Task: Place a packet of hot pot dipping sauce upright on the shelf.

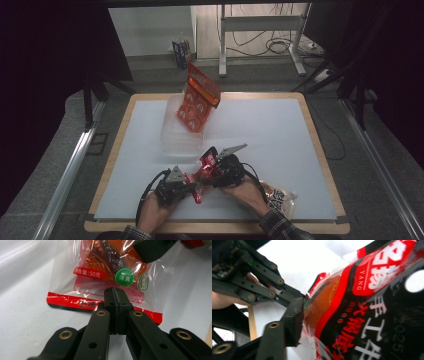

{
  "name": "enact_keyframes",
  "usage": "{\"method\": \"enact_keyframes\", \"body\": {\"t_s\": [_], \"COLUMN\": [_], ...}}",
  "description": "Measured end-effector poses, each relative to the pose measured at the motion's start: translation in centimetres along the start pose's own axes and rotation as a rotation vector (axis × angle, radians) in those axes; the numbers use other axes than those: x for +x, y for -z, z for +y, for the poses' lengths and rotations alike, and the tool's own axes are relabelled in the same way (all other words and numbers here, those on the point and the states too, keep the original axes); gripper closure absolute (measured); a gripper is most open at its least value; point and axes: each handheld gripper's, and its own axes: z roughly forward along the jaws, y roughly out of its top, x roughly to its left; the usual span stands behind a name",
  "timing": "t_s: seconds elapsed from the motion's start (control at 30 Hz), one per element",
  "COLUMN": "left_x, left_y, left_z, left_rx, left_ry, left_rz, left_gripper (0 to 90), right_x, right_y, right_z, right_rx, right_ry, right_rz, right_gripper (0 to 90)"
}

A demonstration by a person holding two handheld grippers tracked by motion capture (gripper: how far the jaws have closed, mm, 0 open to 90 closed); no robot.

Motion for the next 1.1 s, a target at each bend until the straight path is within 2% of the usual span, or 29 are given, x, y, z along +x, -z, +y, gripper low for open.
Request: {"method": "enact_keyframes", "body": {"t_s": [0.07,0.17,0.3,0.4,0.43,0.53,0.6,0.77,0.87,0.97,1.1], "left_x": [0.1,0.2,0.2,0.0,-0.1,-0.4,-0.6,-0.6,-0.5,-0.5,-0.4], "left_y": [0.0,0.2,0.6,0.9,0.9,0.8,0.8,0.8,0.9,1.0,1.2], "left_z": [-0.1,-0.1,-0.1,-0.1,0.0,0.1,0.1,0.1,0.1,0.2,0.2], "left_rx": [-0.005,-0.007,-0.027,-0.067,-0.071,-0.056,-0.063,-0.068,-0.088,-0.098,-0.115], "left_ry": [0.001,0.002,0.008,0.017,0.020,-0.017,-0.027,-0.037,-0.013,-0.006,-0.004], "left_rz": [-0.002,-0.002,0.024,0.031,0.034,0.062,0.067,0.083,0.085,0.088,0.098], "left_gripper": [89.9,85.6,69.6,58.8,52.5,39.6,32.6,24.1,20.0,12.5,6.8], "right_x": [0.0,-0.4,-0.3,0.1,0.2,0.8,0.8,0.6,0.2,-0.2,-0.7], "right_y": [0.0,0.2,0.5,1.1,1.4,2.2,2.9,4.1,5.0,6.0,7.1], "right_z": [0.1,0.3,0.6,1.1,1.3,1.8,2.1,2.5,2.7,2.8,3.1], "right_rx": [-0.009,-0.025,-0.024,-0.040,-0.041,-0.042,-0.050,-0.064,-0.076,-0.092,-0.099], "right_ry": [-0.013,-0.070,-0.097,-0.080,-0.068,-0.020,-0.006,0.007,0.006,0.000,0.011], "right_rz": [0.000,0.040,0.067,0.077,0.068,0.022,0.011,-0.021,-0.043,-0.055,-0.084], "right_gripper": [51.1,60.0,66.1,69.9,70.1,70.3,70.4,70.4,70.4,70.4,70.4]}}
